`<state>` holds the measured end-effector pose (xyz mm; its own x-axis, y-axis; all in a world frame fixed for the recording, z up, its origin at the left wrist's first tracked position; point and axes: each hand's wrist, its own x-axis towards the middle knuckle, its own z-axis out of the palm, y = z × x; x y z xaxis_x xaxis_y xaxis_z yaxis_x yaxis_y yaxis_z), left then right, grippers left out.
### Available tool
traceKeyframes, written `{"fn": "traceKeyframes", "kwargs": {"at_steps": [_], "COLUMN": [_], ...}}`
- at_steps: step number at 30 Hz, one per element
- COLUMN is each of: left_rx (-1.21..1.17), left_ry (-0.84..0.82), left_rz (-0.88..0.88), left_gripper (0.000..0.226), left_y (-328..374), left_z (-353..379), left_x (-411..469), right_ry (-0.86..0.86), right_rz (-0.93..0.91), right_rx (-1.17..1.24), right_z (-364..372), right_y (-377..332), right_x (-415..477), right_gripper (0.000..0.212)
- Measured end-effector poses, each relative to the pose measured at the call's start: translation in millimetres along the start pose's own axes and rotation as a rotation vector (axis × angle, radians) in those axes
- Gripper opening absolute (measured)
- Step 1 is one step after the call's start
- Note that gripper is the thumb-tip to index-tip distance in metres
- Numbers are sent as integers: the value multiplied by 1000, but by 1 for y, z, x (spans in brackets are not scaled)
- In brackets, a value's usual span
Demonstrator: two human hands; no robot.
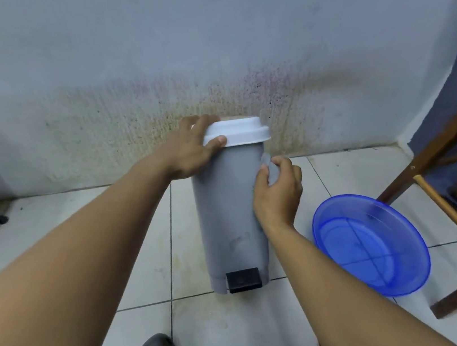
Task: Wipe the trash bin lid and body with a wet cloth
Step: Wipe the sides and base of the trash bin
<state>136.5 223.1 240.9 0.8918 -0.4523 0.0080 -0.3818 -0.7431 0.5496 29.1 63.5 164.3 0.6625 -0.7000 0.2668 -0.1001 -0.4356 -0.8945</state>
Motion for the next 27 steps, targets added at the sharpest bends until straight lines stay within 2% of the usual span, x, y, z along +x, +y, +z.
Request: {"fn": "traceKeyframes", "kwargs": {"at_steps": [5,9,11,13,15,17,19,23,27], "left_rx": [0,4,29,66,95,111,143,173,240], "left_ry": [-7,-6,-2,-1,3,43,115,234,277], "left_rz": [-7,9,15,26,48,71,106,110,101], "left_gripper": [78,55,61,76,83,79,73,67,63], "left_y": [1,5,5,4,5,7,6,6,13], "left_z": [1,4,5,6,9,16,26,56,91], "left_x": [-2,-5,-9,-17,-24,-34,-46,-79,-113], "right_ry": [40,-94,-126,-36,102,153,121,66,-7], "right_rz": [-203,-430,-461,-329,-74,205,384,557,690], "right_rx": [0,-94,-79,86,232,305,354,434,472], "right_z": [22,33,34,30,18,3,-11,-31,-43], "right_y": [-26,-29,-27,-23,-15,-7,1,7,22], "right_x": [-4,-30,-41,-47,-48,-45,-43,-46,-52], "right_gripper": [21,24,23,22,19,16,13,3,5]}}
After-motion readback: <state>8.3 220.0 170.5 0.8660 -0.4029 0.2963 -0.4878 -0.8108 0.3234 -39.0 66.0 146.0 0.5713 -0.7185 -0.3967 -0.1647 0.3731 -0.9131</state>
